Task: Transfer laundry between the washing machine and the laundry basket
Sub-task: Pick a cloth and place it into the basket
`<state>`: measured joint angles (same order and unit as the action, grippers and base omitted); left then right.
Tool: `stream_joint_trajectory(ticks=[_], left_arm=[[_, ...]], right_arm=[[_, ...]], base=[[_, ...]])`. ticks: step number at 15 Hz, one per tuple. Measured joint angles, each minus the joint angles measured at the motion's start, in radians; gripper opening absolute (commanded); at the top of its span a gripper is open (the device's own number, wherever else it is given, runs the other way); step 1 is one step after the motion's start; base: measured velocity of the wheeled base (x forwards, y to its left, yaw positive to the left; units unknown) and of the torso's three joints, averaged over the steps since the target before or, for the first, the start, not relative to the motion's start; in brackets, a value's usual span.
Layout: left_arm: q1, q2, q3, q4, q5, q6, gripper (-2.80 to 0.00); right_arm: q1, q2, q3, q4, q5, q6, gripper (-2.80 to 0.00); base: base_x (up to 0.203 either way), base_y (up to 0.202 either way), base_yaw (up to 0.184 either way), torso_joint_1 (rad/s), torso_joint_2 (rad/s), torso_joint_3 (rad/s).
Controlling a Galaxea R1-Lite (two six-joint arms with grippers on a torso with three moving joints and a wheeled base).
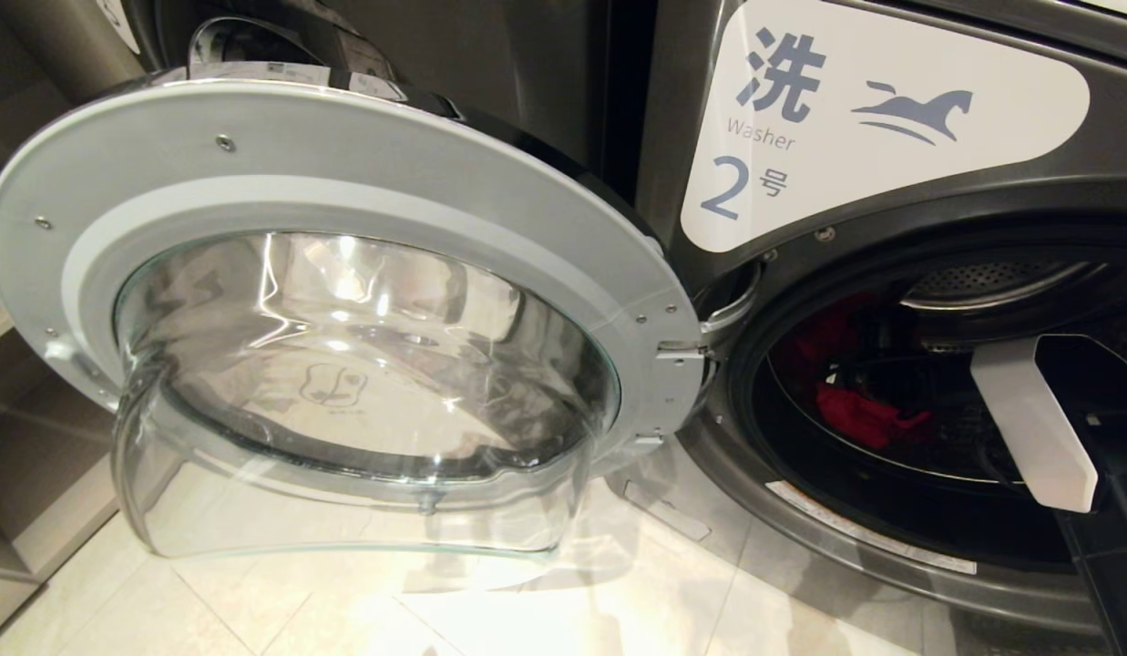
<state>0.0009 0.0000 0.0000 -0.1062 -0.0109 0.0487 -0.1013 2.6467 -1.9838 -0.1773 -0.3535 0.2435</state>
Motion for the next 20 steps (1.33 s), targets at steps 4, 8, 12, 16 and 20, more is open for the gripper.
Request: stream_joint_trajectory(ticks=[4,8,12,16,20], left_arm=[[0.001,0.0,0.0,0.0,0.0,0.0,-2.8],[0.0,0.0,0.0,0.0,0.0,0.0,-2.8],[0.0,0.0,0.0,0.0,0.0,0.0,-2.8],[0.0,0.0,0.0,0.0,0.0,-0.001,-2.8],[0.0,0.0,0.0,0.0,0.0,0.0,-2.8]], right_arm=[[0.002,0.004,0.0,-0.008,-0.003,-0.002,-2.8],[0.01,0.003,0.002,-0.018,-0.005,0.001,-2.8],[0.02,-0.011,0.003,-0.112,-0.008,0.0,-2.8],[0.03,-0.06,0.061,-0.25,-0.006,-0.058,-2.8],[0.042,-0.13,0.153,-0.323,-0.008,-0.12,-2.8]], base=[[0.0,0.0,0.0,0.0,0.0,0.0],[0.0,0.0,0.0,0.0,0.0,0.0],[0.0,0.0,0.0,0.0,0.0,0.0],[0.0,0.0,0.0,0.0,0.0,0.0],[0.0,0.0,0.0,0.0,0.0,0.0]])
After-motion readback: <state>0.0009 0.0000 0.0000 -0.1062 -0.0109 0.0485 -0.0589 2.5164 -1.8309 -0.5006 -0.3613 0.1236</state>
